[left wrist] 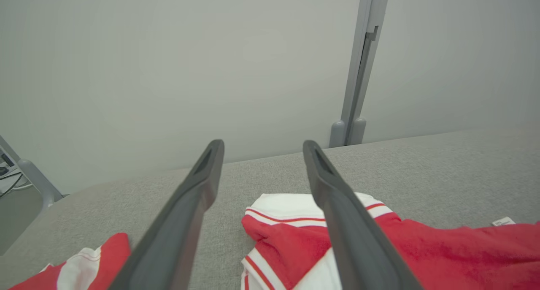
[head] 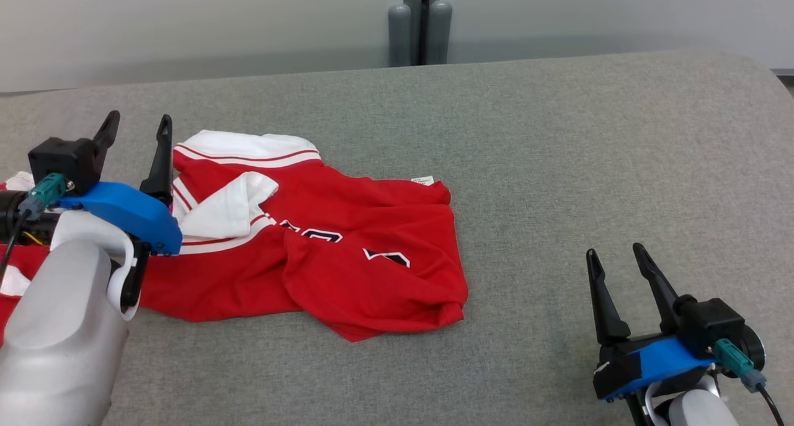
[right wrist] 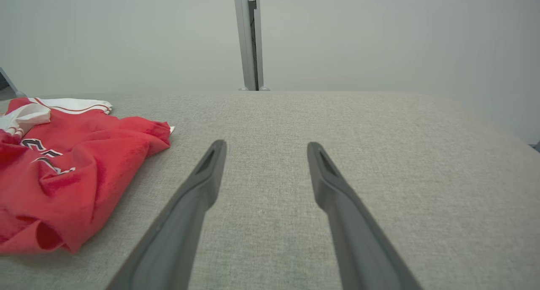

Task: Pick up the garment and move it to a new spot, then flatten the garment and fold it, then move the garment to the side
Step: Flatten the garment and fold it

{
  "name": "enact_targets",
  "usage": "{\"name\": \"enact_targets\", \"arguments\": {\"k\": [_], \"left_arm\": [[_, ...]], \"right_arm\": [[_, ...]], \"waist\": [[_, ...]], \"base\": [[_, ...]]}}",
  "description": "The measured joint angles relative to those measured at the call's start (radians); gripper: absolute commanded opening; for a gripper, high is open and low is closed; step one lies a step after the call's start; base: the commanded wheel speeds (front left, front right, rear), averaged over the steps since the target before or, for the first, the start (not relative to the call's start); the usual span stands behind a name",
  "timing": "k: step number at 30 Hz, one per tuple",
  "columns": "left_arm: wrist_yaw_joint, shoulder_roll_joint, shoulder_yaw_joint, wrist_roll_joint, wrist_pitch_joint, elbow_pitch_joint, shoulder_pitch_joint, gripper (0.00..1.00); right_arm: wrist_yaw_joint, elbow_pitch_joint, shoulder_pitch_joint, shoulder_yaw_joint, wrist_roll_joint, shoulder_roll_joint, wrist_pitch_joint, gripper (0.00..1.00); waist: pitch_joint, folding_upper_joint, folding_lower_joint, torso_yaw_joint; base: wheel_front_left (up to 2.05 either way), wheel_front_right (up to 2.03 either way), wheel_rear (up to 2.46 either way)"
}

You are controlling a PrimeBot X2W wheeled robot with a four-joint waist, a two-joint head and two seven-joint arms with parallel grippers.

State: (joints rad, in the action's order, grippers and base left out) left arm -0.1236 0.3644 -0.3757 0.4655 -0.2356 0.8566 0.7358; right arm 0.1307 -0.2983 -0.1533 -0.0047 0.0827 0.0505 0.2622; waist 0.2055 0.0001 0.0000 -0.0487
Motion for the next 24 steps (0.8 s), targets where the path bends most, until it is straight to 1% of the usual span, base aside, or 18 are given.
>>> {"name": "enact_targets", "arguments": {"k": [2,5,9,11,14,19,21,24], "left_arm": [[0.0,0.006,-0.01,0.0,-0.004,-0.027,-0.02,1.0],[-0.001,0.012,-0.044,0.002,0.02,-0.079,-0.076,1.0],[-0.001,0.024,-0.078,0.0,0.07,-0.105,-0.126,1.0],[0.001,0.038,-0.092,-0.01,0.102,-0.104,-0.142,1.0],[0.012,0.044,-0.097,-0.008,0.141,-0.099,-0.16,1.0],[0.019,0.064,-0.106,-0.009,0.164,-0.076,-0.169,1.0],[0.028,0.072,-0.111,-0.011,0.174,-0.06,-0.169,1.0],[0.03,0.074,-0.114,-0.013,0.178,-0.044,-0.17,1.0]], "right_arm": [[0.0,0.0,0.005,0.001,0.0,-0.001,0.0,1.0],[0.0,0.0,0.014,-0.001,0.003,-0.001,0.0,1.0],[0.0,0.001,0.015,0.003,0.01,-0.001,0.0,1.0],[0.0,0.003,0.015,0.006,0.014,-0.001,0.0,1.0],[0.0,0.004,0.013,0.012,0.016,-0.002,0.0,1.0],[0.0,0.004,0.005,0.01,0.02,-0.002,0.0,1.0],[0.0,0.004,0.004,0.009,0.02,-0.002,0.0,1.0],[0.0,0.003,0.004,0.009,0.02,-0.002,0.0,1.0]], "waist": [[-0.006,0.0,0.0,0.007],[-0.011,-0.0001,-0.0001,0.017],[-0.005,-0.0001,-0.0001,0.021],[0.004,-0.0001,0.0,0.019],[0.017,-0.0001,0.0,0.012],[0.034,-0.0001,0.0,0.002],[0.038,-0.0001,0.0,0.0],[0.042,-0.0001,0.0,-0.002]], "base": [[0.0,0.0,0.0],[0.0,0.0,0.0],[0.0,0.0,0.0],[0.0,0.0,0.0],[0.0,0.0,0.0],[0.0,0.0,0.0],[0.0,0.0,0.0],[0.0,0.0,0.0]]}}
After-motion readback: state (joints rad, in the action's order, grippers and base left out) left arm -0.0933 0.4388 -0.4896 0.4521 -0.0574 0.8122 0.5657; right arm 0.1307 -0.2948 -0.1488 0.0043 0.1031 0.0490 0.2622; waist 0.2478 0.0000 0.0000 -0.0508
